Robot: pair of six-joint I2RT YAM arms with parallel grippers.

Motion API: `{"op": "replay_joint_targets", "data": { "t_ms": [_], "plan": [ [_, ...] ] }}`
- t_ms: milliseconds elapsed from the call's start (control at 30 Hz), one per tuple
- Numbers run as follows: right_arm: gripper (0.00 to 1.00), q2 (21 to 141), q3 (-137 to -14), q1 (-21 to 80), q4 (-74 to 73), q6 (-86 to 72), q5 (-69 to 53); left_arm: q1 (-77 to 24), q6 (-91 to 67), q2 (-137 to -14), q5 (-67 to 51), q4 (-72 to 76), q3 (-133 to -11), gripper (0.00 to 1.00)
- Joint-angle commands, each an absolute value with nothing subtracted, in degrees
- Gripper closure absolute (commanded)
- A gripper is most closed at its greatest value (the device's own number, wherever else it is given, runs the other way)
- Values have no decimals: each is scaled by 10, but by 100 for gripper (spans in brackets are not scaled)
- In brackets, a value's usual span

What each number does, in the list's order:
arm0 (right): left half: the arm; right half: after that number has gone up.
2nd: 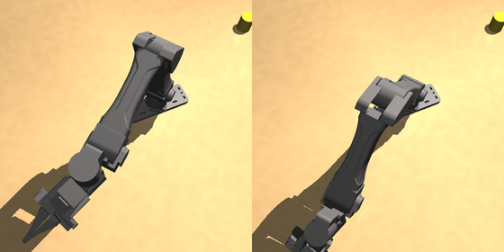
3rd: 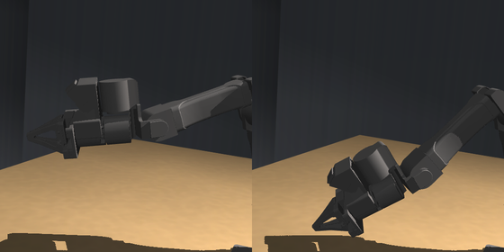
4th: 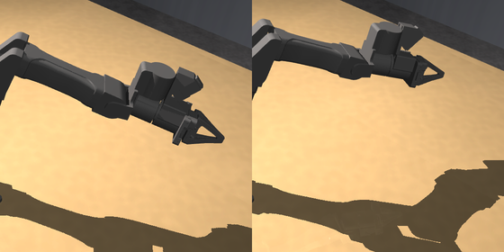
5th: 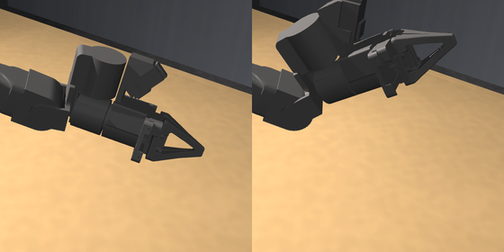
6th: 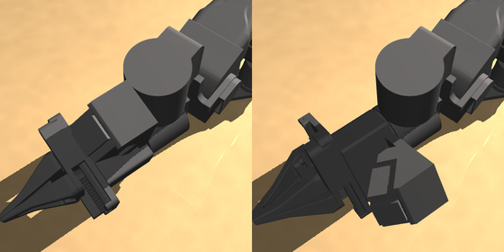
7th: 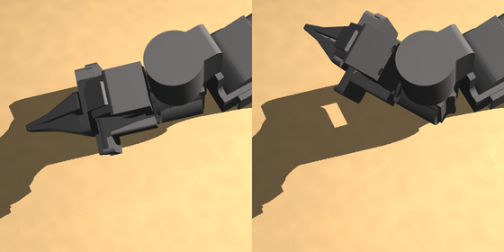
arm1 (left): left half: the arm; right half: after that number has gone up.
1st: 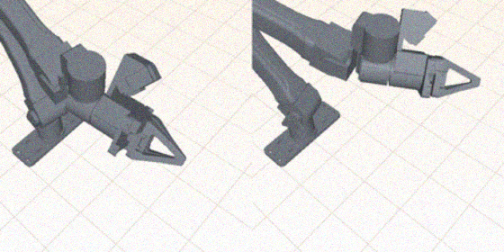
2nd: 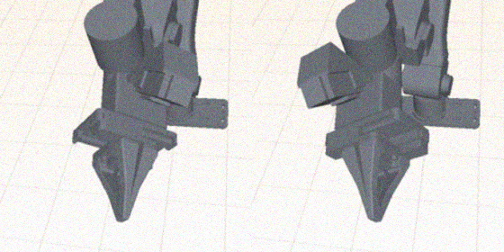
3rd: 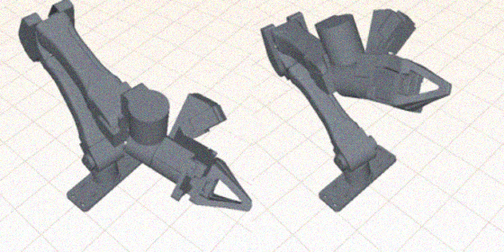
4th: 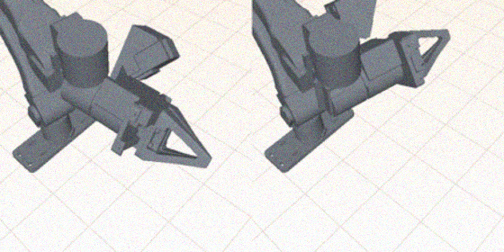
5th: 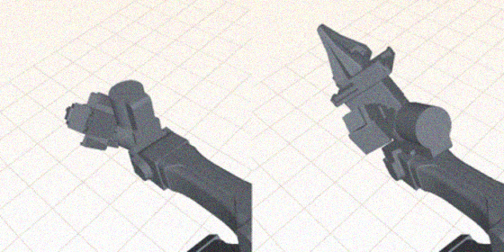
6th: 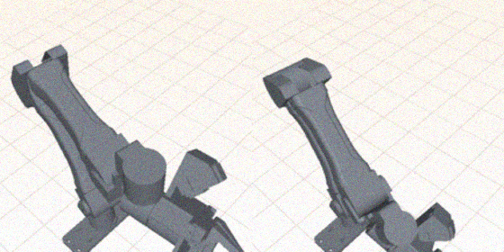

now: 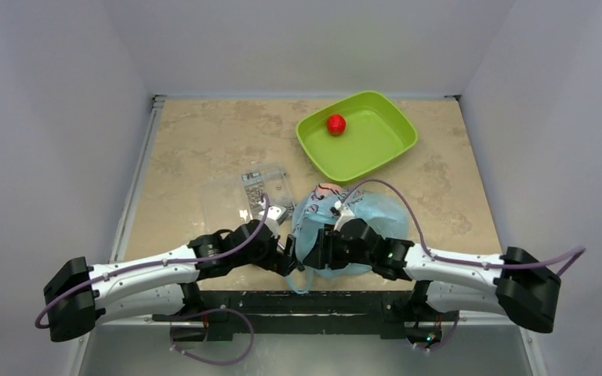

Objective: Take the fake fruits out of the plastic bag
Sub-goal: Adjust the plastic bag at the center of the board.

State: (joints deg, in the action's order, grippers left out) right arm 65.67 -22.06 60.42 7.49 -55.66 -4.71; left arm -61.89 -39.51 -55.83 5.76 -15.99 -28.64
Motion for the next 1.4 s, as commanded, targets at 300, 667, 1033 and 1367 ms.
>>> {"op": "replay_joint_targets", "data": {
  "t_ms": [300,667,1033,1367],
  "plan": [
    [53,508,-372,596,-195,-500,151,-617,-354,-667,14,-106,-379,3],
    [64,591,-199,596,52,-560,37,-603,-344,-633,94,-202,-344,100],
    [33,537,-288,596,-105,-498,81,-596,-376,-601,140,-261,-297,100],
    [38,465,-364,587,-212,-446,148,-596,-394,-554,191,-298,-306,100]
  ]
}}
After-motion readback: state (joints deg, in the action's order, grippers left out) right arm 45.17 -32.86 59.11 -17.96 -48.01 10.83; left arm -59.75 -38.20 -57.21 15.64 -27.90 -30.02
